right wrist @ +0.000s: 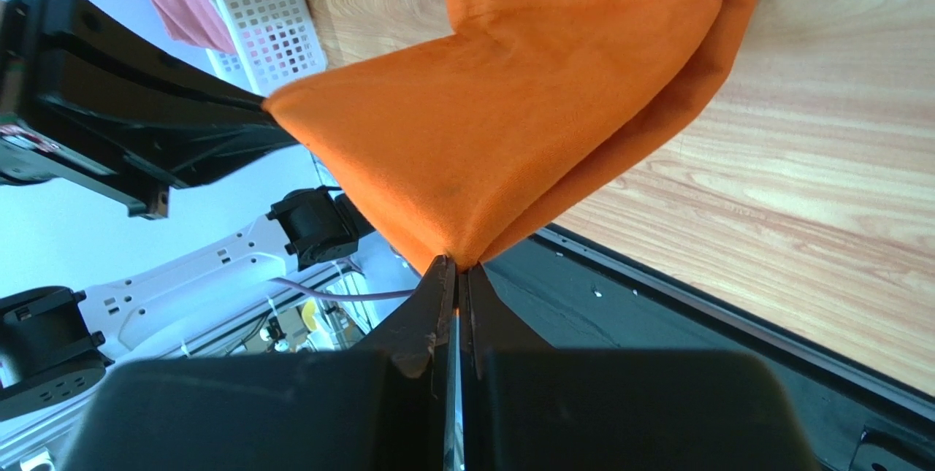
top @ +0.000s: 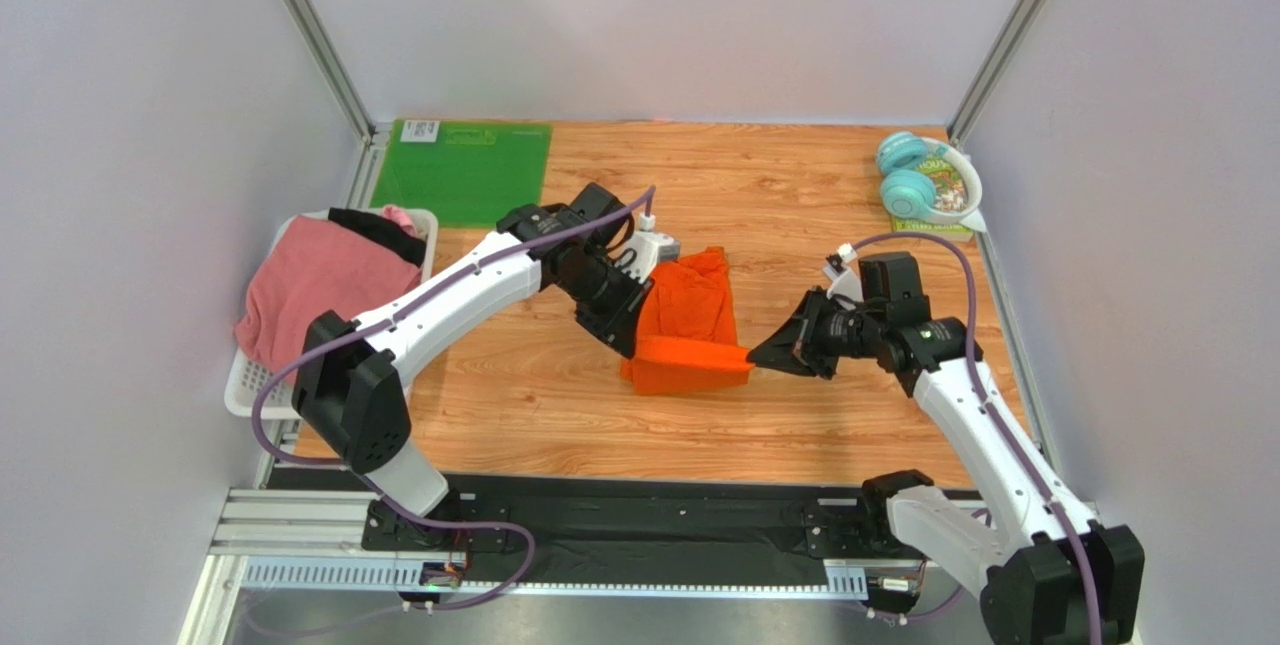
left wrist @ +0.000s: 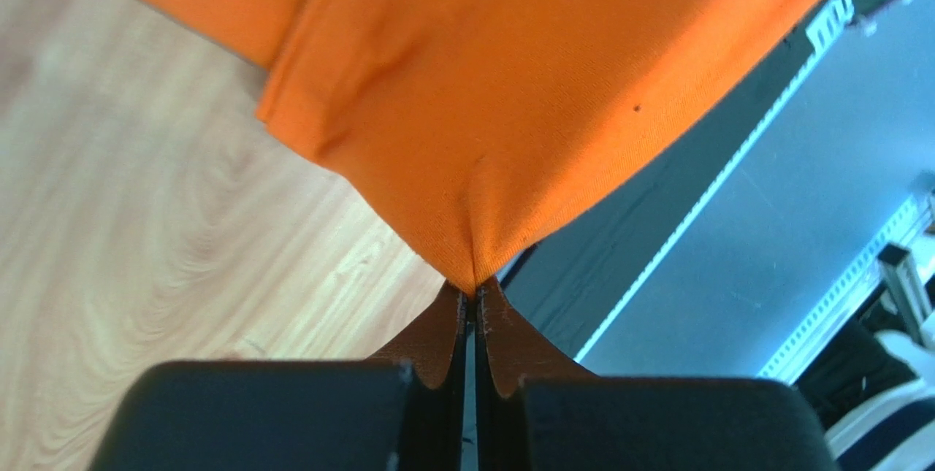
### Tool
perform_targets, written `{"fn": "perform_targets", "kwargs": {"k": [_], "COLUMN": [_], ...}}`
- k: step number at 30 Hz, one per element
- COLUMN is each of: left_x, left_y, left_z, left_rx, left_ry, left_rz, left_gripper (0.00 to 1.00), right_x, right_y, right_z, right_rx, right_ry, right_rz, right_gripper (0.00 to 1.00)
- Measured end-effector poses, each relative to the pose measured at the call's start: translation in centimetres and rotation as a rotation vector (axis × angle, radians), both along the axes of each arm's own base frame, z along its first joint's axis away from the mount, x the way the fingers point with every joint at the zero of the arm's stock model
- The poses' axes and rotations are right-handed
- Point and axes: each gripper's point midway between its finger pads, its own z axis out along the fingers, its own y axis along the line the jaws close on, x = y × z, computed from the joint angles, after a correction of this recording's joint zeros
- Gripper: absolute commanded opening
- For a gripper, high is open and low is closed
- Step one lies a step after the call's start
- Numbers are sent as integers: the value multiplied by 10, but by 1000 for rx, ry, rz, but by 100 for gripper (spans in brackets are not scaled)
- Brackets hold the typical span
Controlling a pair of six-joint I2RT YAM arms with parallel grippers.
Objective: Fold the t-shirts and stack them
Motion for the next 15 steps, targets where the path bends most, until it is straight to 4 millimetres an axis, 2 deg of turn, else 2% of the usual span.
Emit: {"fn": "perform_targets", "kwargs": {"k": [6, 15], "left_x": [31, 76], "left_y": [4, -8], "left_z": [2, -1], "left_rx": [17, 59], "left_ry": [7, 25], "left_rz": [55, 56], "left_gripper": [0, 0], "right_x": [25, 68], "right_y": [6, 15], "right_z": [3, 11], "right_rx": [2, 6], "right_ry": [-3, -42], "right_rz": [3, 10], "right_gripper": [0, 0]}}
